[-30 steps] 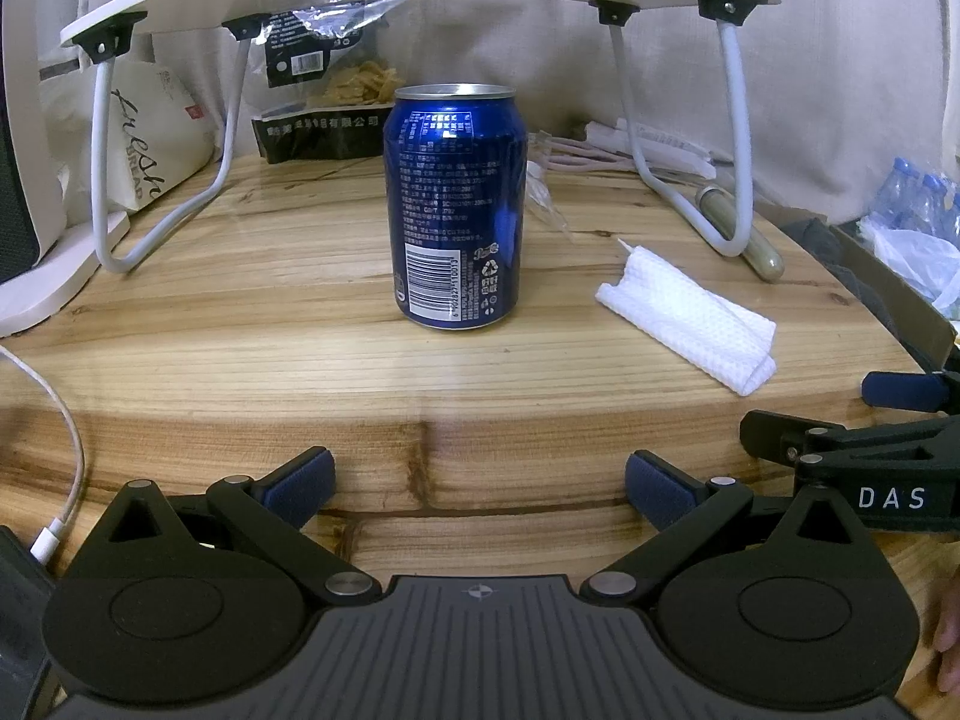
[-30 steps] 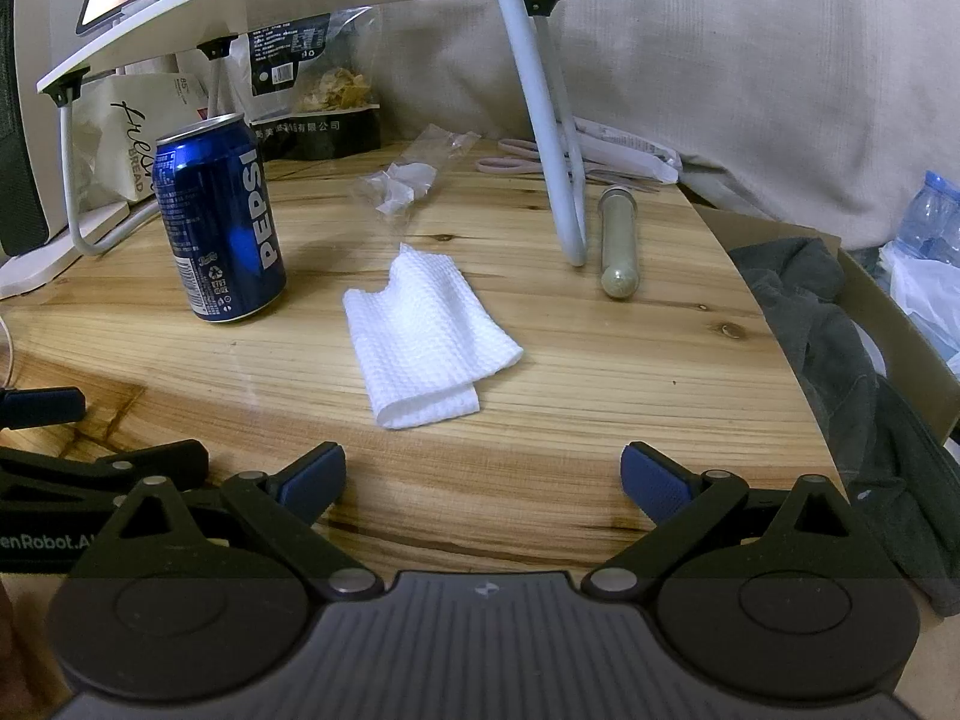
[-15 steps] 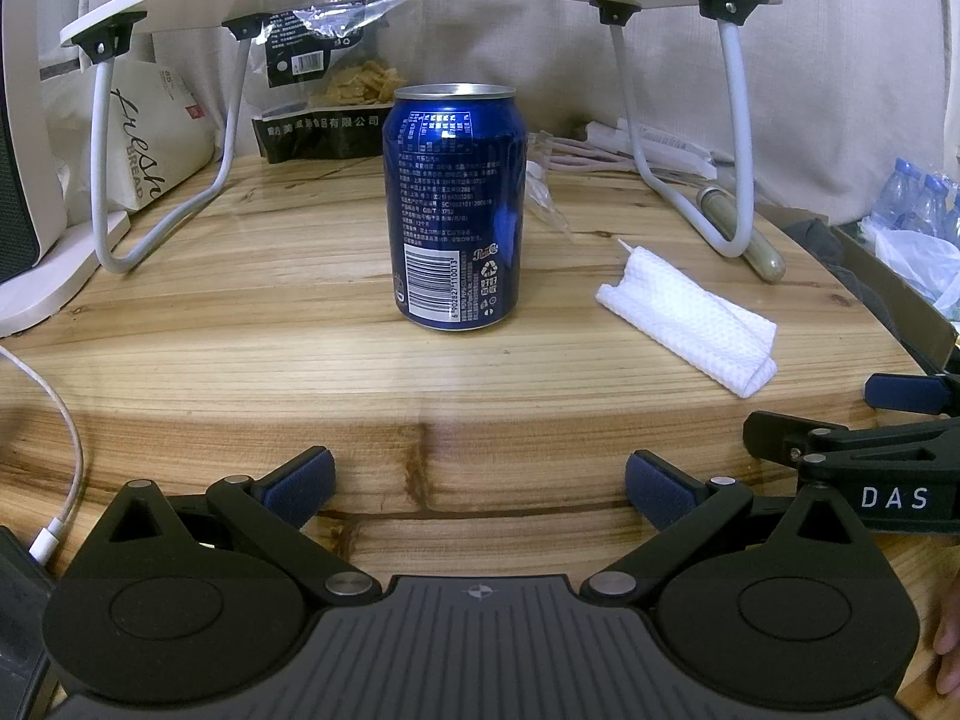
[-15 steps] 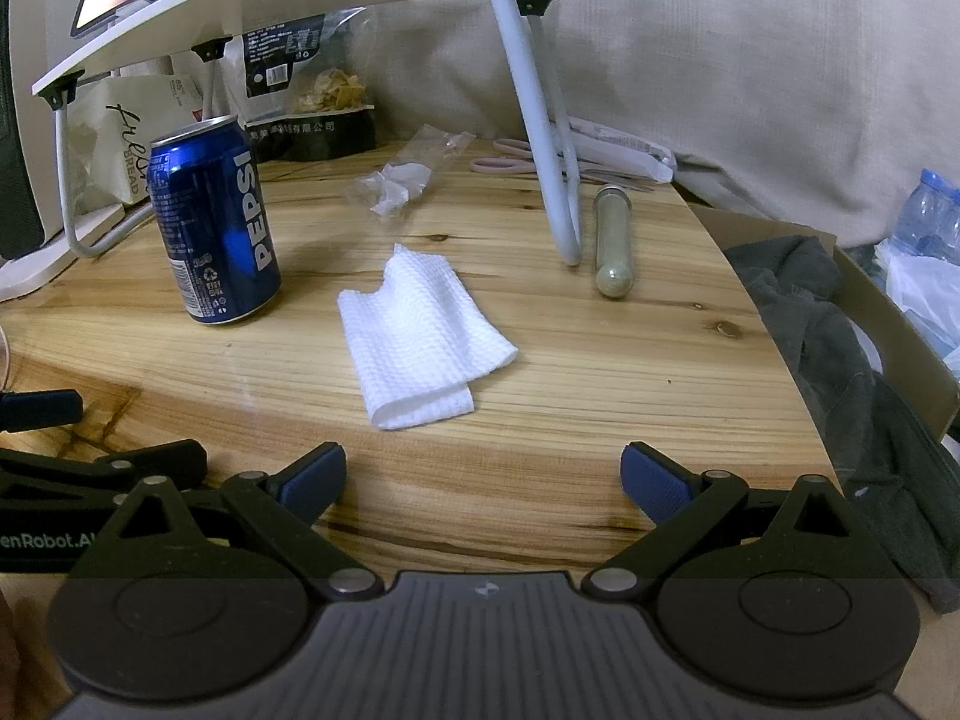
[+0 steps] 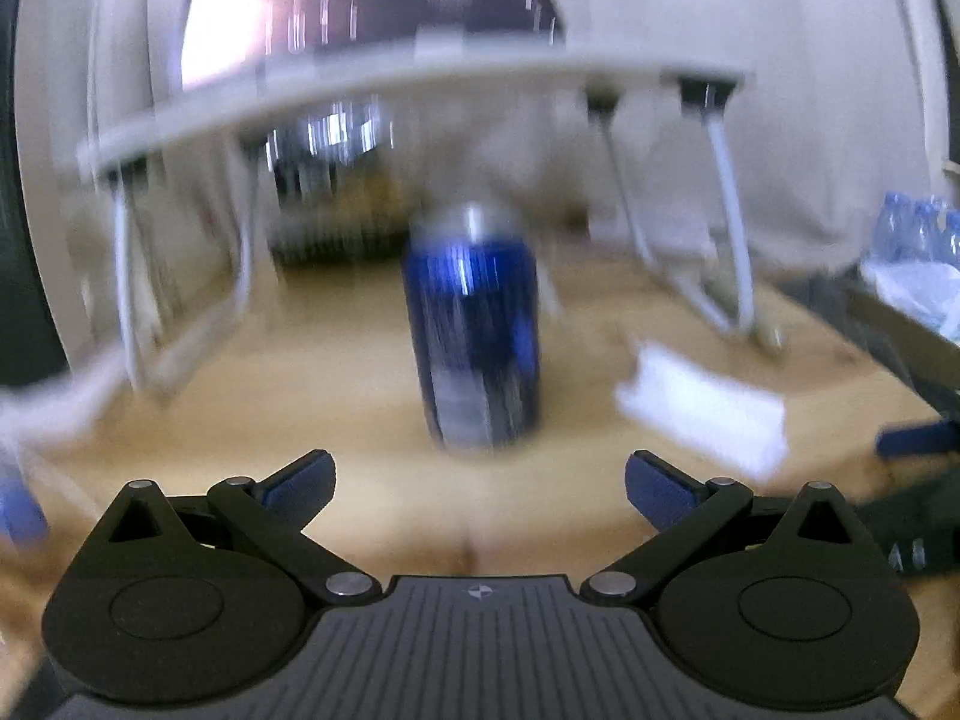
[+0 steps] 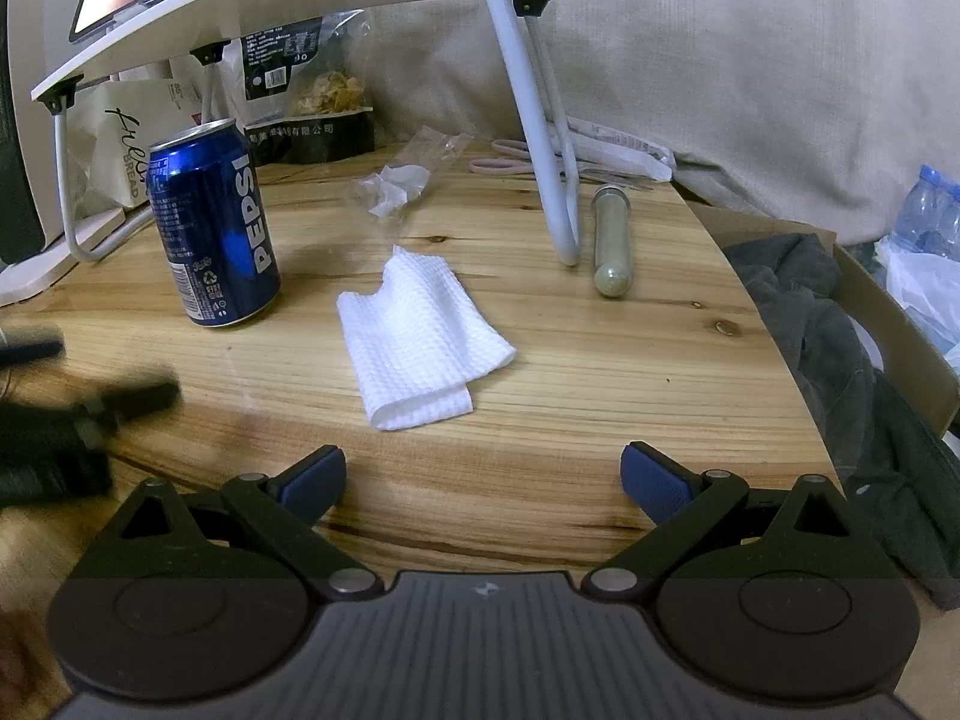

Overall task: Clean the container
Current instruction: 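Close the left gripper around the blue Pepsi can and lift it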

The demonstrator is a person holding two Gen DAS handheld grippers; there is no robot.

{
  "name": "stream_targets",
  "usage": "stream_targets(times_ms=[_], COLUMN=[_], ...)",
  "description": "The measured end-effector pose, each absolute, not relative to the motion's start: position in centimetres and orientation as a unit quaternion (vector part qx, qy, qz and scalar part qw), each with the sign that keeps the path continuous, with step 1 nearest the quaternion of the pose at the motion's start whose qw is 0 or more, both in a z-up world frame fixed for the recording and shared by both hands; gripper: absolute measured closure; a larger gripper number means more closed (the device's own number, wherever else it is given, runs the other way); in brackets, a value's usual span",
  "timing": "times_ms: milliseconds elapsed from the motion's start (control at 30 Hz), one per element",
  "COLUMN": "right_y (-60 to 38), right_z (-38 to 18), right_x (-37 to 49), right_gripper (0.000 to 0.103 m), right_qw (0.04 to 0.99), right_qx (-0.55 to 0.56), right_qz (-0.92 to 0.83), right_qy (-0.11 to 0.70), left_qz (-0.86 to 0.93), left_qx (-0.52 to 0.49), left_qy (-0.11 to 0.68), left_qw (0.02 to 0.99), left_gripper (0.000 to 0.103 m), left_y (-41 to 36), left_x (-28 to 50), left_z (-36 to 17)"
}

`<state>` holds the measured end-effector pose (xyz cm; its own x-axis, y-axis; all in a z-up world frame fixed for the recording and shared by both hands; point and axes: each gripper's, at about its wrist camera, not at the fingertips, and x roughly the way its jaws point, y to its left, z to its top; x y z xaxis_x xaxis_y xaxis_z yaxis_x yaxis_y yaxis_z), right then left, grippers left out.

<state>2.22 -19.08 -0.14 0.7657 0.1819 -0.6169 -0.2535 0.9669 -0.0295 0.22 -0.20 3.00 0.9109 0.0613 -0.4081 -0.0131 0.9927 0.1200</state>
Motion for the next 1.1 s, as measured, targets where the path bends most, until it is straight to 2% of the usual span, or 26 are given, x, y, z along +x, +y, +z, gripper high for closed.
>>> stream_targets(times_ms=[400, 433, 533, 633, 700, 767, 967, 1100], right_y=[-19.2, -19.2, -19.2, -19.2, -19.2, -19.2, -19.2, -19.3], right_z=[-0.1, -0.1, -0.1, -0.1, -0.1, -0.2, -0.2, -0.1], right_x=[2.1, 2.1, 2.1, 2.1, 2.1, 2.1, 2.1, 2.2], right_gripper=[0.0, 0.0, 0.0, 0.0, 0.0, 0.0, 0.0, 0.0], right_qw=[0.938, 0.938, 0.938, 0.938, 0.938, 0.938, 0.938, 0.938], right_qx=[-0.053, -0.054, -0.053, -0.053, -0.053, -0.052, -0.054, -0.05], right_qz=[0.117, 0.117, 0.117, 0.117, 0.117, 0.117, 0.117, 0.119], right_qy=[0.322, 0.322, 0.322, 0.322, 0.322, 0.322, 0.322, 0.321], left_qz=[0.018, 0.019, 0.023, 0.029, 0.032, 0.027, 0.007, 0.0], left_qx=[0.02, 0.021, 0.016, 0.006, 0.008, 0.005, -0.001, -0.01], left_qy=[0.168, 0.172, 0.187, 0.183, 0.181, 0.188, 0.188, 0.177], left_qw=[0.985, 0.985, 0.982, 0.983, 0.983, 0.982, 0.982, 0.984], left_gripper=[0.0, 0.001, 0.016, 0.018, 0.025, 0.036, 0.037, 0.037], left_y=[-0.8, -0.9, -0.9, -0.5, -0.4, -0.2, 0.1, 0.5], left_x=[7.6, 7.9, 8.7, 8.8, 8.8, 9.0, 8.1, 4.5], left_z=[2.3, 2.1, 1.7, 1.8, 1.7, 1.7, 1.7, 2.2])
